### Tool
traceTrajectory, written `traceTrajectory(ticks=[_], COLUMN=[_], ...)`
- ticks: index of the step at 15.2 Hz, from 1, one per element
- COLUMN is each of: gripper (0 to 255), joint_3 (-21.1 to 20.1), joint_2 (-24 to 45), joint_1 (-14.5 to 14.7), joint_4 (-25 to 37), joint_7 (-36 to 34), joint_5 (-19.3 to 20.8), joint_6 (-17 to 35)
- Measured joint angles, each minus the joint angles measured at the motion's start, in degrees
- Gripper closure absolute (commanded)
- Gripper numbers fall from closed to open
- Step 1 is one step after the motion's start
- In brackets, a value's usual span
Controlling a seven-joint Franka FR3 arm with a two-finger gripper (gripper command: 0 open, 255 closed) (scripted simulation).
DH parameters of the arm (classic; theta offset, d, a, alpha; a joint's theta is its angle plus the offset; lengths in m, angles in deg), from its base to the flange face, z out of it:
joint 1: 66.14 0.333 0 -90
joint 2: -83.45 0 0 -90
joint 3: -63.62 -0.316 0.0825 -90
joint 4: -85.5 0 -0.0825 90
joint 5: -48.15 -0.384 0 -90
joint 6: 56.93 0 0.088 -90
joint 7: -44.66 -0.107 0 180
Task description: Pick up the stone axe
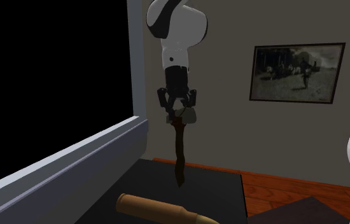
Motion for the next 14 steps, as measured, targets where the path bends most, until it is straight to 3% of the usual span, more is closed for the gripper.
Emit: traceTrajectory(ticks=[14], gripper=[255], joint_3=[0.2], joint_2=[-2.2], joint_1=[-0.2], joint_4=[7.9], joint_7=[-0.7], joint_5=[-0.2], joint_6=[-10.0])
